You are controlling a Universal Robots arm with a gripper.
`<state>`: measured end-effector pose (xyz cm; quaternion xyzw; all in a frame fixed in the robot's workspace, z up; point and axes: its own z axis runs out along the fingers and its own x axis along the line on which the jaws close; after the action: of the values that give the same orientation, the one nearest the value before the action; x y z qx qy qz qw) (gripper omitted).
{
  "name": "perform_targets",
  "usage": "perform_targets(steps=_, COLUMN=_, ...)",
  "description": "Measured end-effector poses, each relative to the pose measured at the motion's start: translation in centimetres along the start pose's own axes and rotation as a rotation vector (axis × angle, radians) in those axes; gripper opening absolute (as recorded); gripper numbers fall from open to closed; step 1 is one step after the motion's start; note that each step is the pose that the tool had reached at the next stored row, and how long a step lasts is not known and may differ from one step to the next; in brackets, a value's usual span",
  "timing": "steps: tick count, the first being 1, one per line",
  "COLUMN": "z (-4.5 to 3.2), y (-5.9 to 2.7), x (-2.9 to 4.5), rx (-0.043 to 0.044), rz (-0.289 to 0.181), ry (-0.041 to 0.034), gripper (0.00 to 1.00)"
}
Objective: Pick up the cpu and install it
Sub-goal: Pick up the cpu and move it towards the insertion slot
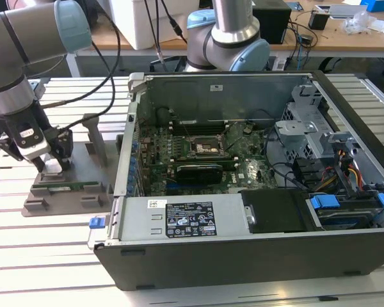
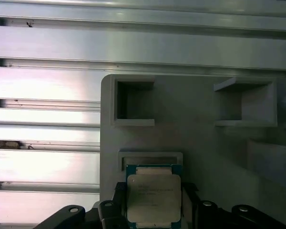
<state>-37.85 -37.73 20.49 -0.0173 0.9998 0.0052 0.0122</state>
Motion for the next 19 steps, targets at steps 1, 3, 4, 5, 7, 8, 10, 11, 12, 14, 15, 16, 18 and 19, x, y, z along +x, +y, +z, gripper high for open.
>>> perform_targets(steps=1, z=-0.37, y=0.01, x=-0.01, rx=0.0, rz=0.0, ry=0.0001, gripper=0.55)
perform_targets(steps=3, z=-1.22, y=0.03, x=-0.03, rx=0.0, rz=0.0, ry=0.0001, gripper=0.55)
perform_targets(steps=4, z=-1.73, y=0.06, x=-0.04, rx=0.0, rz=0.0, ry=0.0001, gripper=0.55)
perform_targets(steps=5, z=-2.2, y=0.19, x=-0.05, rx=0.0001, rz=0.0, ry=0.0001, gripper=0.55)
perform_targets(steps=7, z=-3.07, y=0.43, x=-0.09, rx=0.0, rz=0.0, ry=0.0001, gripper=0.55)
perform_targets(steps=8, z=-3.29, y=0.44, x=-0.1, rx=0.0, rz=0.0, ry=0.0001, gripper=0.55)
perform_targets(steps=10, z=-3.73, y=0.48, x=-0.1, rx=0.0, rz=0.0, ry=0.0001, gripper=0.55)
perform_targets(steps=11, z=-4.03, y=0.49, x=-0.11, rx=0.0, rz=0.0, ry=0.0, gripper=0.55)
perform_targets(steps=12, z=-4.32, y=0.5, x=-0.12, rx=0.0, rz=0.0, ry=0.0, gripper=0.55)
perform_targets(steps=14, z=-4.92, y=0.5, x=-0.13, rx=-0.0003, rz=0.0, ry=0.0, gripper=0.55)
perform_targets(steps=15, z=-5.36, y=0.51, x=-0.14, rx=-0.0004, rz=0.0, ry=0.0, gripper=0.55)
perform_targets(steps=16, z=-5.68, y=0.51, x=-0.15, rx=-0.0005, rz=0.0, ry=0.0, gripper=0.55)
perform_targets(steps=18, z=-6.45, y=0.52, x=-0.17, rx=-0.0005, rz=0.0, ry=0.0, gripper=0.55)
perform_targets(steps=19, z=-6.75, y=0.52, x=-0.18, rx=-0.0005, rz=0.0, ry=0.0, gripper=0.55)
